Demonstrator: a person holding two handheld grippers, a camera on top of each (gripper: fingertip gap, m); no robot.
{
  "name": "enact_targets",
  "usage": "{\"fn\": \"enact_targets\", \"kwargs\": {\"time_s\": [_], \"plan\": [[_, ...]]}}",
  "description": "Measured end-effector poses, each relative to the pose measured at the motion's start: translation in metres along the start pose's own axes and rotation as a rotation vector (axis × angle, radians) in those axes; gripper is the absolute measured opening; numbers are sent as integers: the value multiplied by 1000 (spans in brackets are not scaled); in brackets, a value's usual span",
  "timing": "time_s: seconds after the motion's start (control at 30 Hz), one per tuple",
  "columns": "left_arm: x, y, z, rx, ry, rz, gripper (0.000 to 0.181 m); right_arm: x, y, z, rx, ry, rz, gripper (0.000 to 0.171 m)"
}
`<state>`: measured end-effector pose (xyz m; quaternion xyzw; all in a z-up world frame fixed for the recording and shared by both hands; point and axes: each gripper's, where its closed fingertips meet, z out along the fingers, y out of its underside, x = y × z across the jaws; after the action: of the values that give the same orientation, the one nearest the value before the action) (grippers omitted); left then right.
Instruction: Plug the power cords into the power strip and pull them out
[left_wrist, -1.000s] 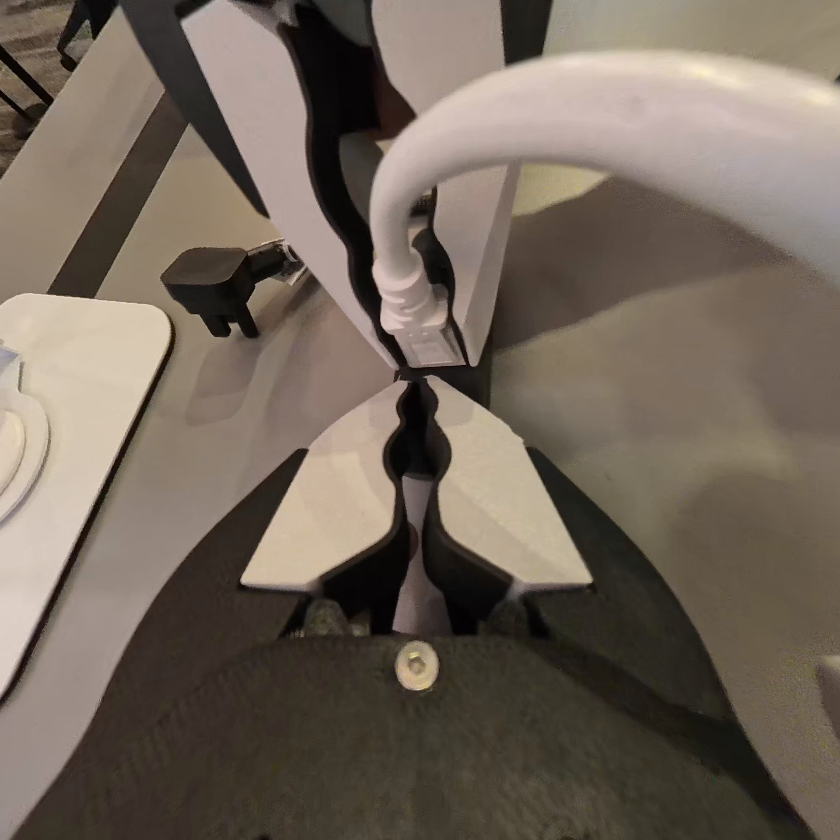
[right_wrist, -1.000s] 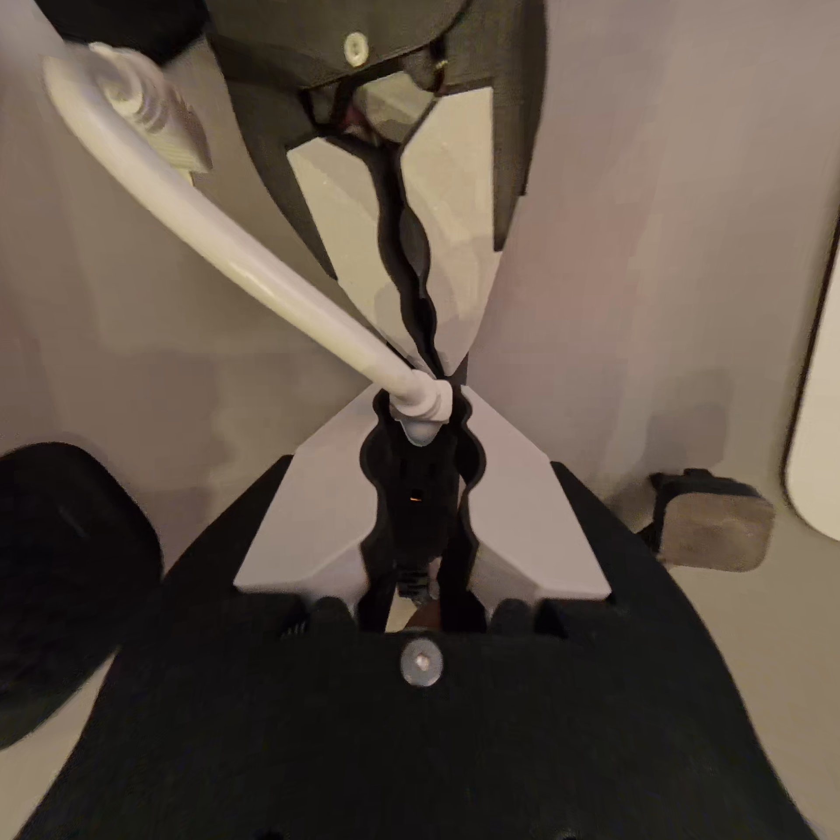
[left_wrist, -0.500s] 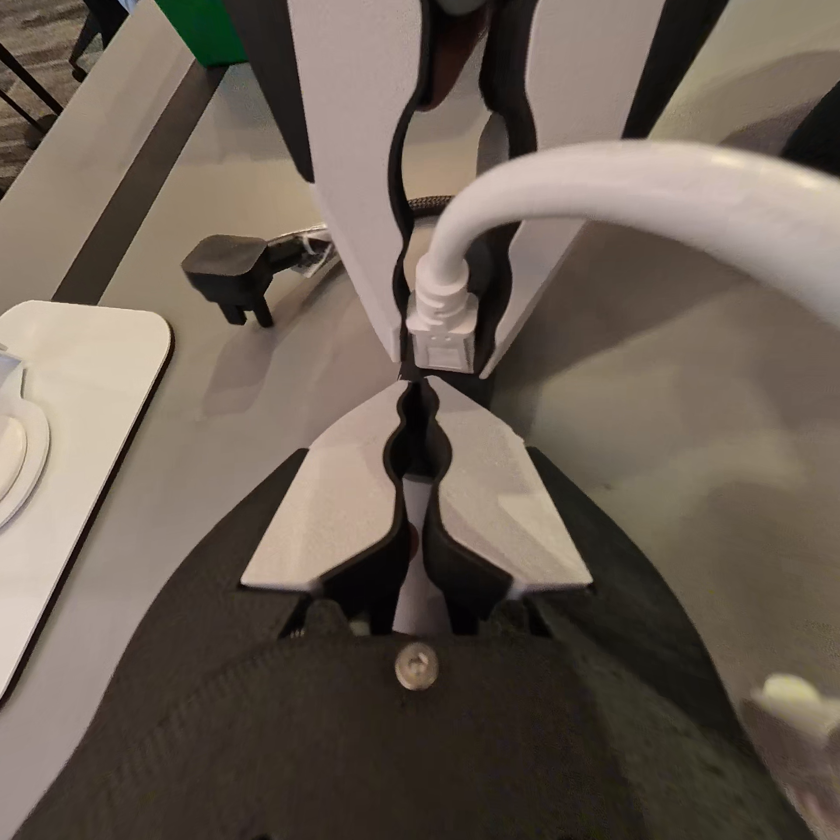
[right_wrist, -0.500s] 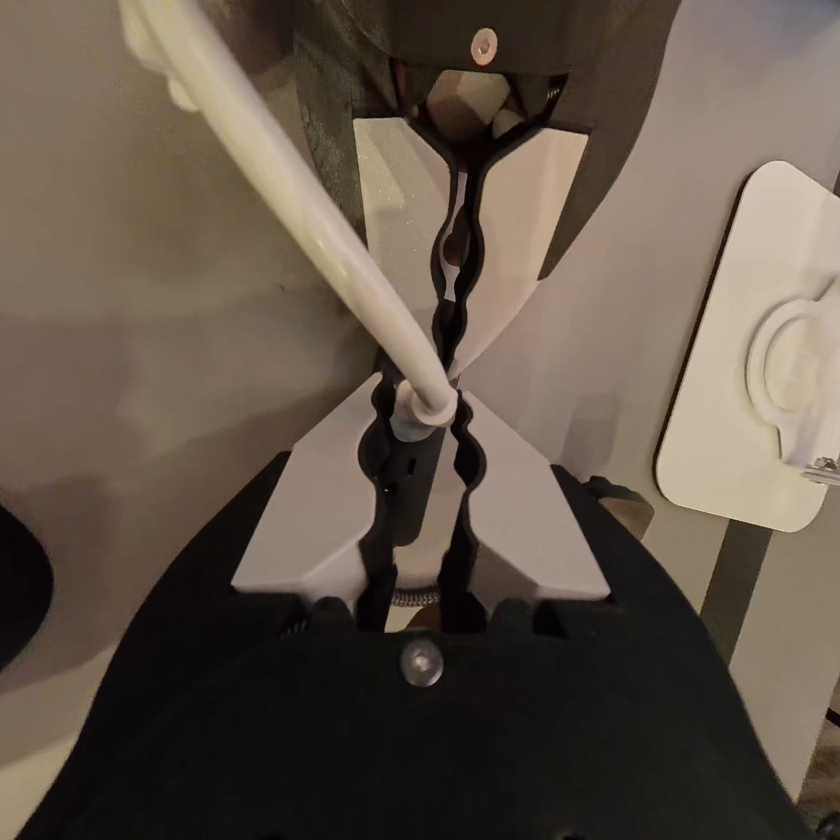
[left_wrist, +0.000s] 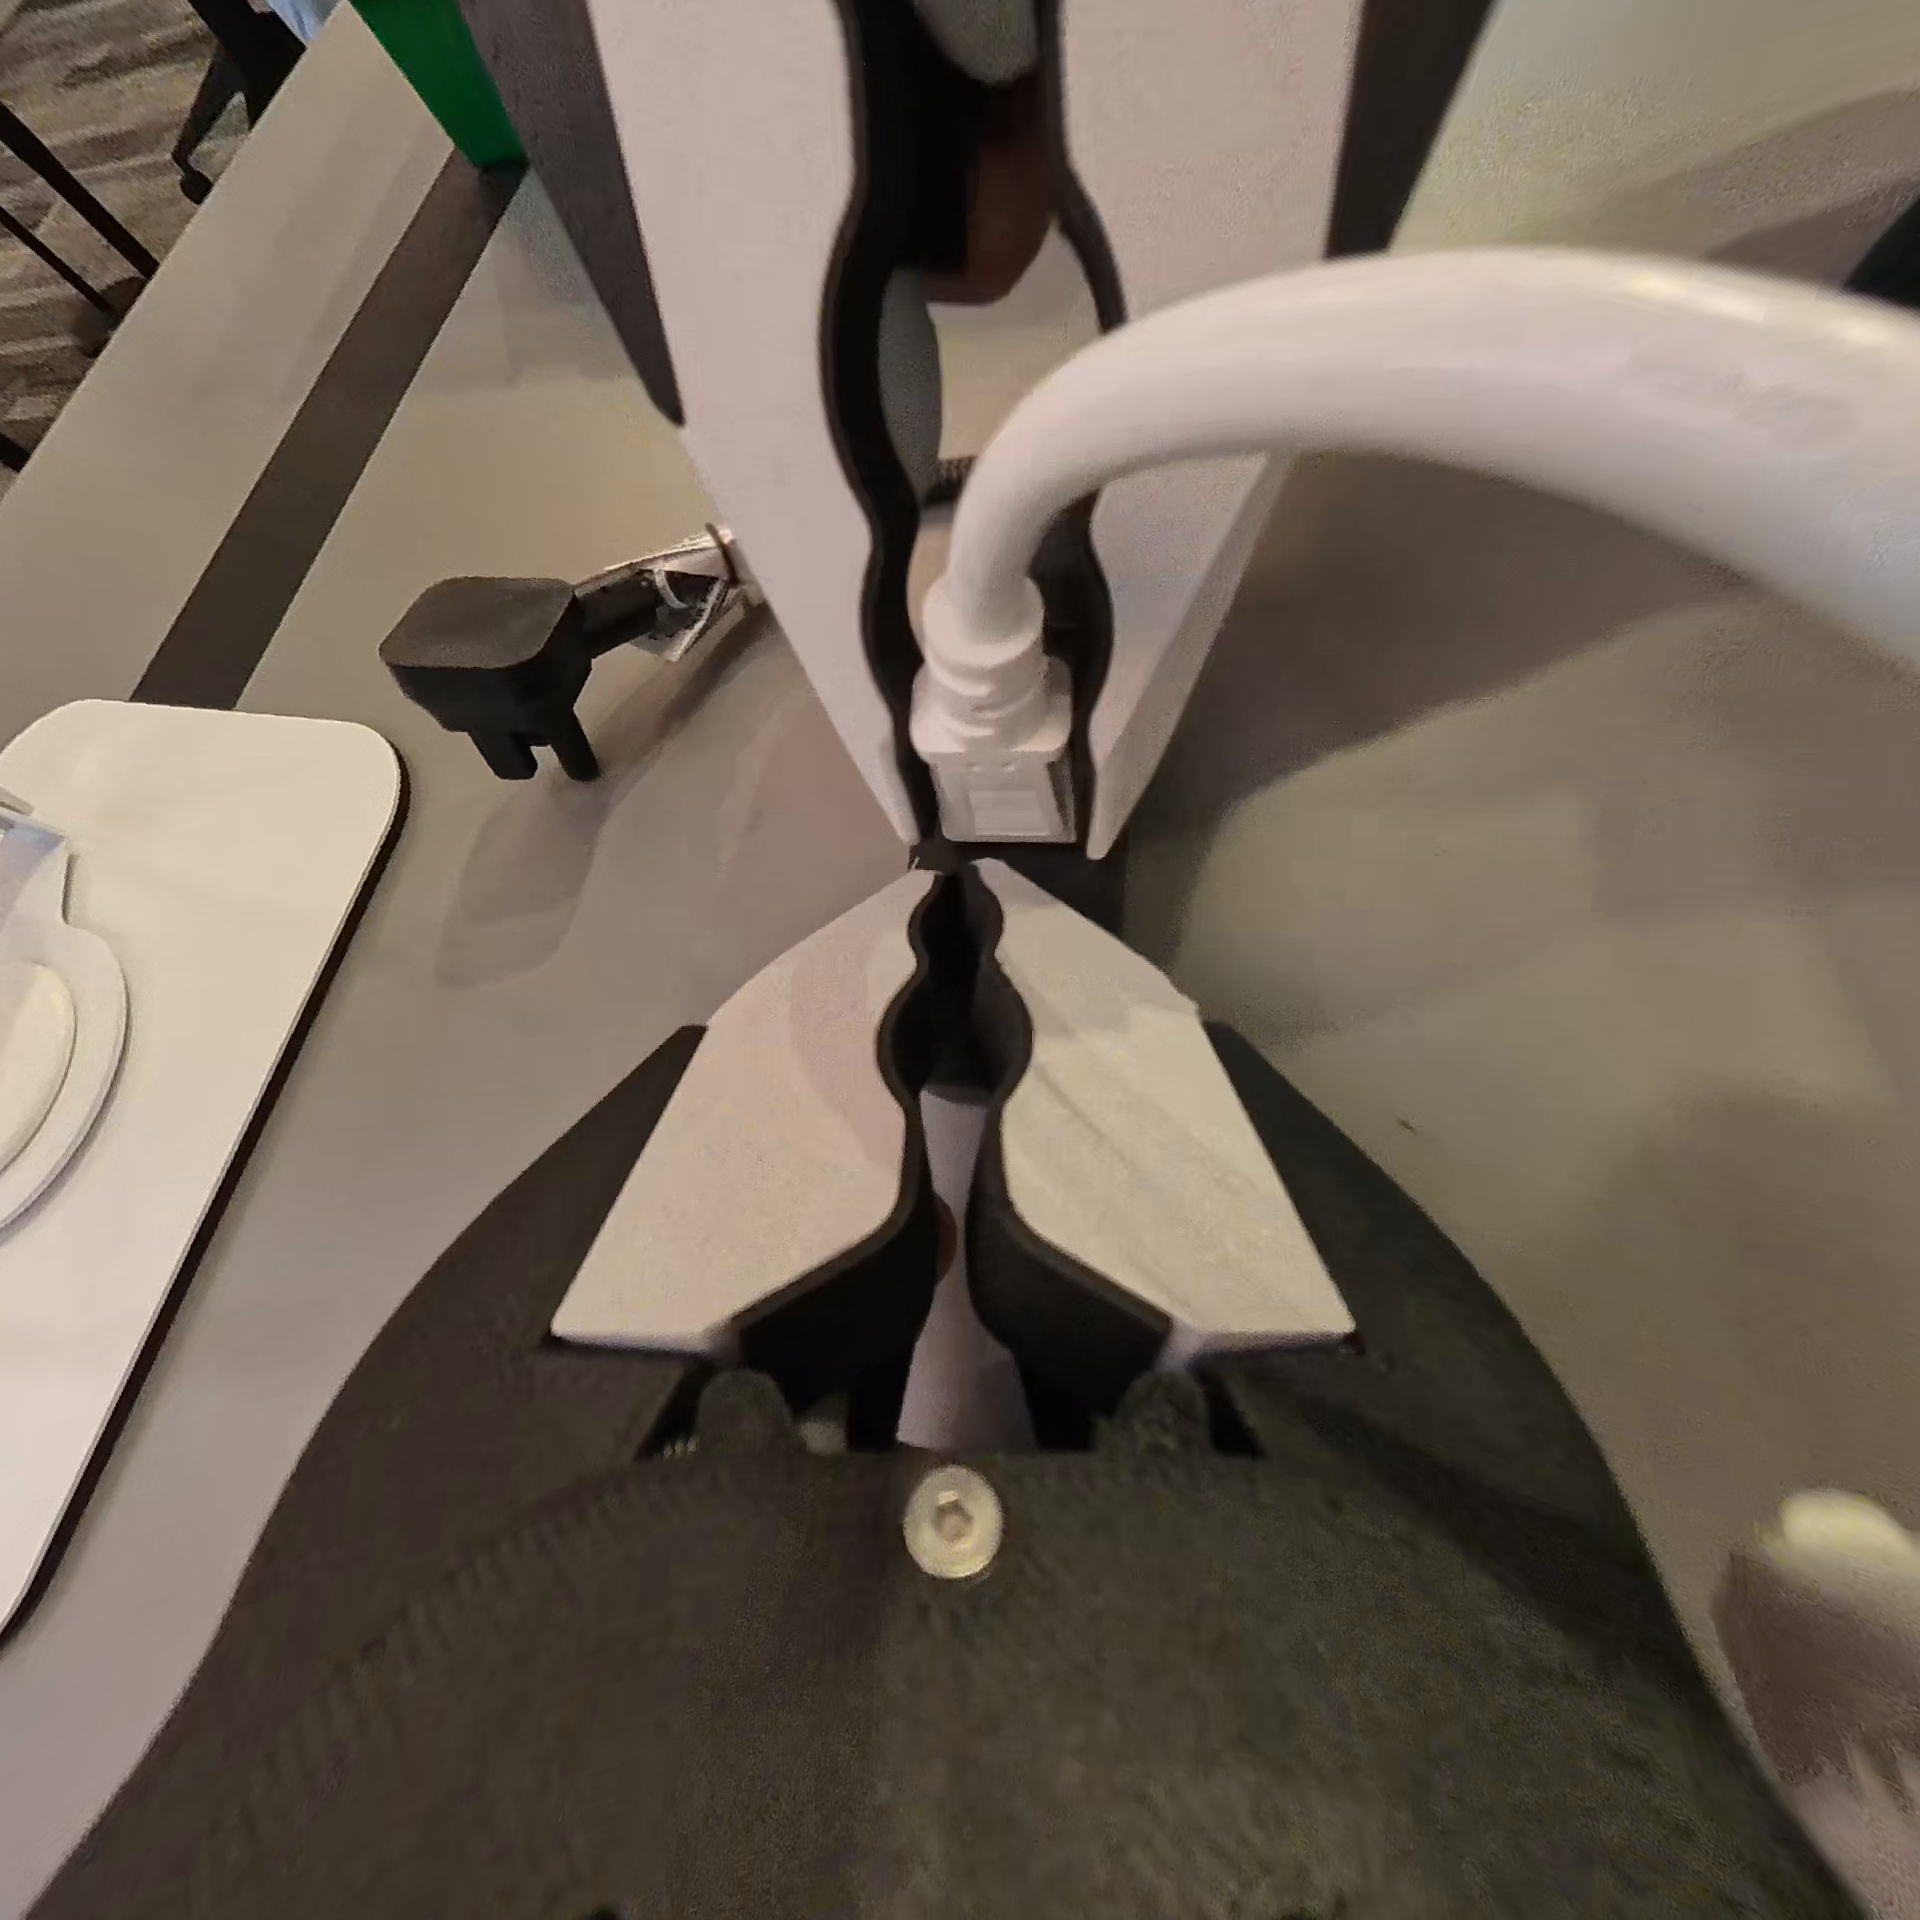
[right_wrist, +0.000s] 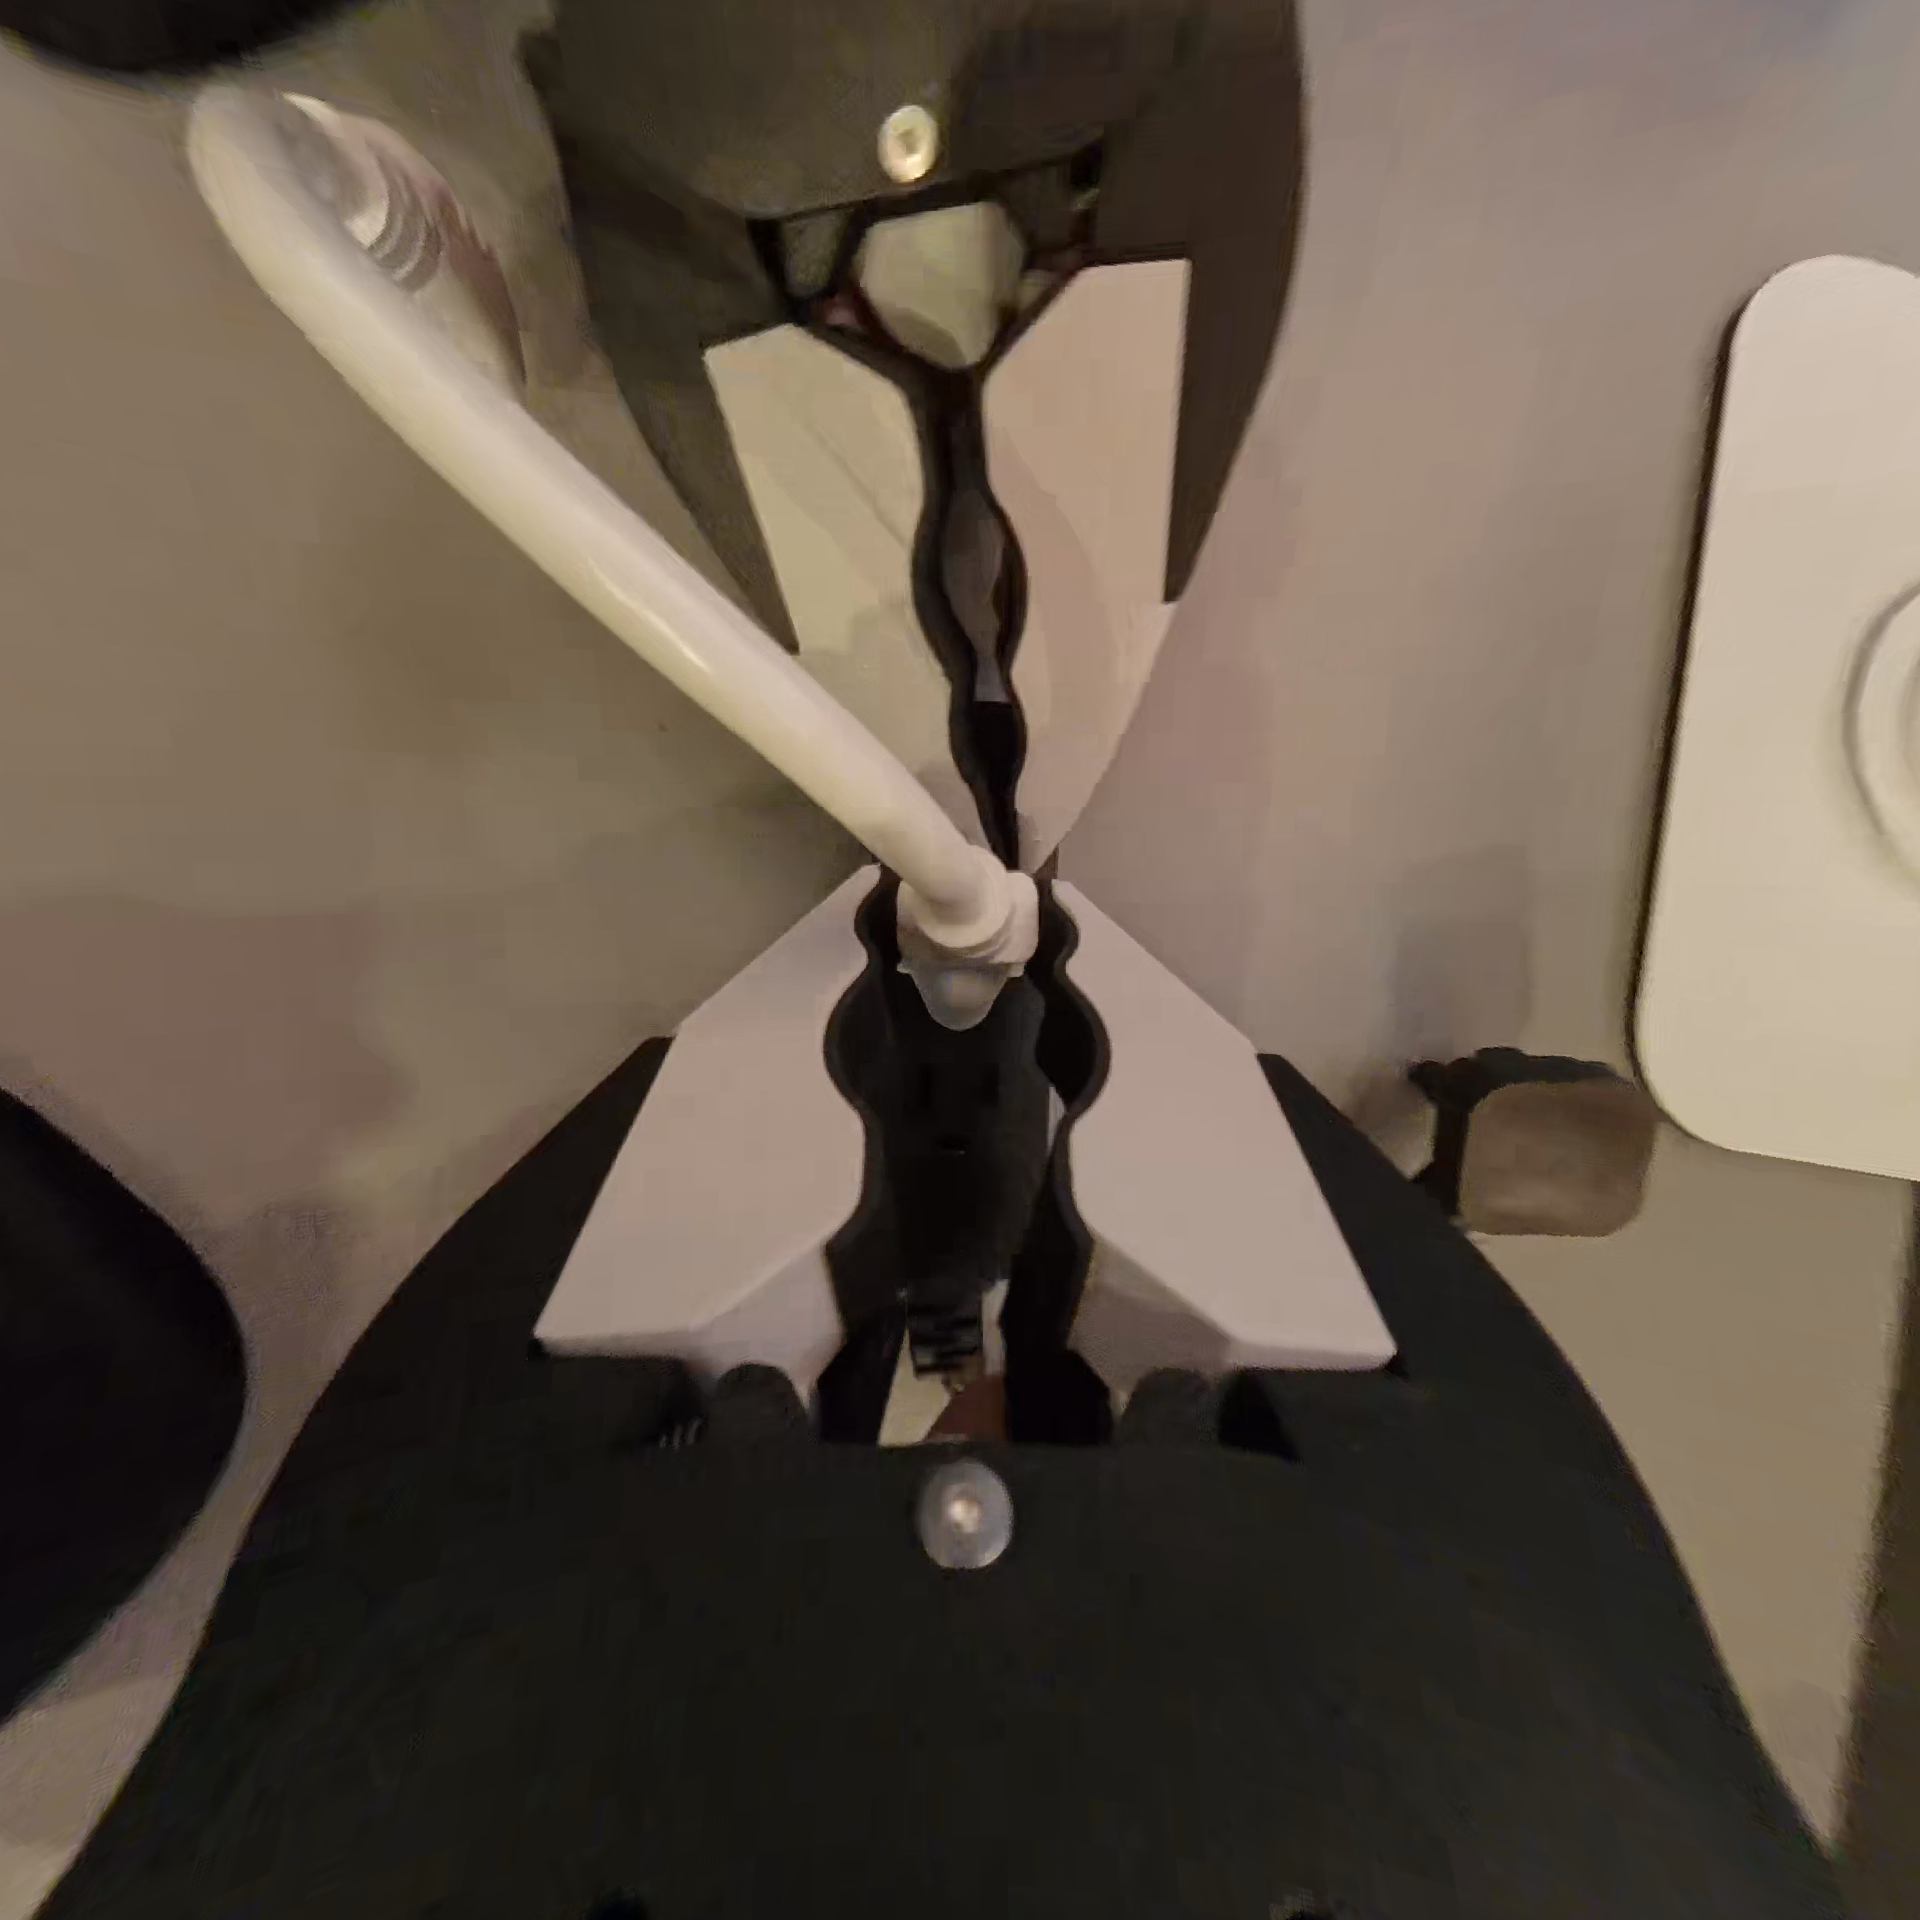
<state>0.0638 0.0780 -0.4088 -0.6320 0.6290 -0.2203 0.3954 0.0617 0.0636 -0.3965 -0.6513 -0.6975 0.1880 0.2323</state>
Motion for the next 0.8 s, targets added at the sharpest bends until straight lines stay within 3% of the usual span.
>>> {"fn": "enact_targets", "kwargs": {"time_s": [0.23,0.4,0.7,0.8], "plan": [[0,-1,0,-48,23,-16,1,1,2,0,-66,-10,-65,22],[3,0,-2,-135,90,-20,0,0,8,-3,-248,-18,-195,25],[16,2,-12,-151,213,-44,0,-4,7,-3,-160,-99,-150,23],[16,3,-12,-181,174,-8,0,-4,7,-3,-162,-83,-158,23]]}}
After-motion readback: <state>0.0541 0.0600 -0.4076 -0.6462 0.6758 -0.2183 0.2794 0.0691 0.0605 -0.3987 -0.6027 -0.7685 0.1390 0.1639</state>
